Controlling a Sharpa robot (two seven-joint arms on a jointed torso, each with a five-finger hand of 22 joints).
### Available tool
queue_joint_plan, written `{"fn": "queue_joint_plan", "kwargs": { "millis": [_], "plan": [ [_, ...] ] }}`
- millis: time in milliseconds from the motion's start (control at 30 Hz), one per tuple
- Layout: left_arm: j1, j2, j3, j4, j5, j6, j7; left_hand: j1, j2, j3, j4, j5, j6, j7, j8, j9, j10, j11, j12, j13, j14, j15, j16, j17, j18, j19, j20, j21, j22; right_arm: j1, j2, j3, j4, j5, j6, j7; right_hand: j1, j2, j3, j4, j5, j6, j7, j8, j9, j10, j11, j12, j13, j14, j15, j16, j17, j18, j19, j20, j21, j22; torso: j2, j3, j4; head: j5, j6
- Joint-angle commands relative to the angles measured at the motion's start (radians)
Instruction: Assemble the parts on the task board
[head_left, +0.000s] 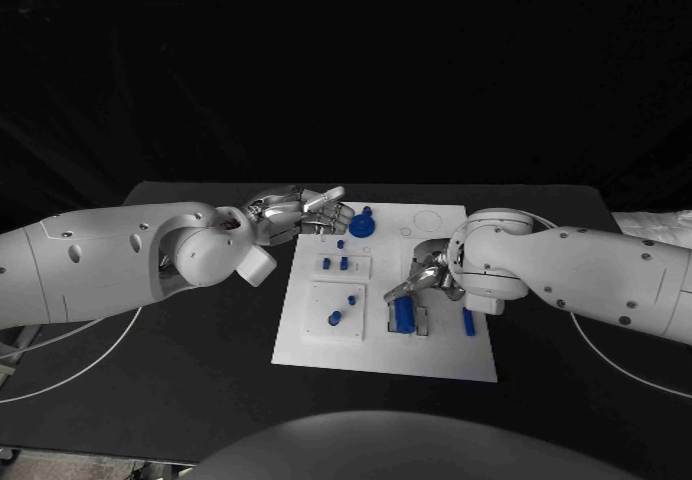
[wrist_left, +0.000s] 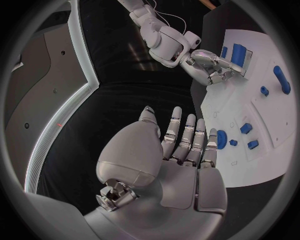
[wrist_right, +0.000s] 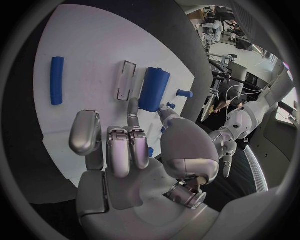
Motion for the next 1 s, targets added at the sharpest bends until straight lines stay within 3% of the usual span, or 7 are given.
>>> {"fn": "queue_joint_plan", "kwargs": {
  "millis": [33, 233, 467, 667, 867, 1000],
  "plan": [
    [0.000, 0.001, 0.000, 0.003, -0.004, 0.016, 0.003, 0.010, 0.003, -0.004, 0.000, 0.007, 0.003, 0.006, 0.004, -0.002, 0.007, -0.001, 0.003, -0.001, 0.003, 0.000, 0.002, -0.001, 0.003, -0.001, 0.002, 0.003, -0.002, -0.003, 0.003, -0.001, 0.002, -0.006, 0.011, 0.004, -0.016, -0.003, -0.015, 0.008, -0.048, -0.003, 0.002, -0.008, 0.001, 0.103, 0.008, 0.004, 0.263, 0.106, 0.007, 0.003, 0.263, 0.010, 0.002, 0.008, -0.007, 0.146, 0.000, 0.0002, 0.0003, 0.001, 0.000],
    [0.000, 0.002, 0.000, 0.003, -0.004, 0.017, 0.001, 0.011, 0.001, -0.005, 0.000, 0.007, 0.003, 0.006, 0.004, -0.002, 0.007, -0.001, 0.003, -0.001, 0.002, 0.000, 0.002, -0.002, 0.003, -0.002, 0.002, 0.002, -0.002, -0.004, -0.001, -0.001, 0.004, -0.007, 0.004, 0.006, -0.045, -0.017, -0.054, 0.037, -0.105, -0.002, 0.005, -0.020, 0.007, 0.103, 0.011, 0.004, 0.263, 0.106, 0.009, 0.003, 0.263, 0.011, 0.003, 0.010, -0.012, 0.145, 0.000, 0.0002, -0.0001, 0.002, 0.000],
    [0.000, 0.002, 0.000, 0.003, -0.005, 0.018, -0.003, 0.014, 0.001, -0.006, 0.000, 0.009, 0.003, 0.006, 0.004, -0.002, 0.007, -0.001, 0.003, -0.002, 0.002, -0.001, 0.003, -0.002, 0.003, -0.003, 0.002, 0.002, -0.002, -0.005, -0.009, -0.001, 0.005, -0.001, -0.008, 0.008, -0.085, -0.033, -0.107, 0.089, -0.109, 0.002, 0.006, -0.028, 0.015, 0.103, 0.011, 0.004, 0.263, 0.106, 0.009, 0.003, 0.263, 0.010, 0.007, 0.011, -0.012, 0.146, 0.000, 0.0003, -0.0002, 0.003, 0.000],
    [0.000, 0.002, 0.000, 0.003, -0.006, 0.019, -0.005, 0.016, 0.000, -0.006, -0.001, 0.010, 0.004, 0.006, 0.005, -0.003, 0.007, -0.002, 0.003, -0.002, 0.003, -0.001, 0.003, -0.003, 0.003, -0.004, 0.002, 0.002, -0.003, -0.005, -0.016, -0.001, 0.008, 0.004, -0.021, 0.010, -0.092, -0.033, -0.123, 0.108, -0.109, 0.004, 0.006, -0.031, 0.019, 0.103, 0.011, 0.004, 0.263, 0.106, 0.009, 0.003, 0.263, 0.011, 0.006, 0.010, -0.016, 0.146, 0.000, 0.0003, 0.0002, 0.004, 0.000],
    [0.000, 0.002, 0.000, 0.004, -0.007, 0.021, -0.008, 0.018, 0.000, -0.006, -0.001, 0.011, 0.004, 0.006, 0.005, -0.003, 0.008, -0.002, 0.003, -0.002, 0.003, -0.001, 0.003, -0.003, 0.003, -0.004, 0.001, 0.002, -0.003, -0.005, -0.040, -0.001, 0.021, 0.017, -0.057, 0.017, -0.092, -0.031, -0.125, 0.111, -0.109, 0.004, 0.006, -0.032, 0.019, 0.103, 0.011, 0.004, 0.263, 0.106, 0.009, 0.003, 0.263, 0.011, 0.006, 0.010, -0.016, 0.146, 0.000, 0.0002, 0.0006, 0.008, 0.000],
    [0.000, 0.000, 0.000, 0.004, -0.008, 0.020, -0.008, 0.018, 0.000, -0.006, -0.001, 0.011, 0.004, 0.006, 0.005, -0.003, 0.008, -0.002, 0.003, -0.002, 0.003, -0.001, 0.003, -0.003, 0.003, -0.004, 0.001, 0.002, -0.003, -0.002, -0.074, 0.000, 0.050, 0.037, -0.099, 0.031, -0.057, -0.016, -0.122, 0.106, -0.095, 0.011, 0.003, -0.030, 0.026, 0.103, 0.009, 0.004, 0.263, 0.106, 0.008, 0.003, 0.263, 0.009, 0.012, 0.010, -0.007, 0.149, 0.000, 0.0002, 0.0002, 0.011, 0.000]
  ]
}}
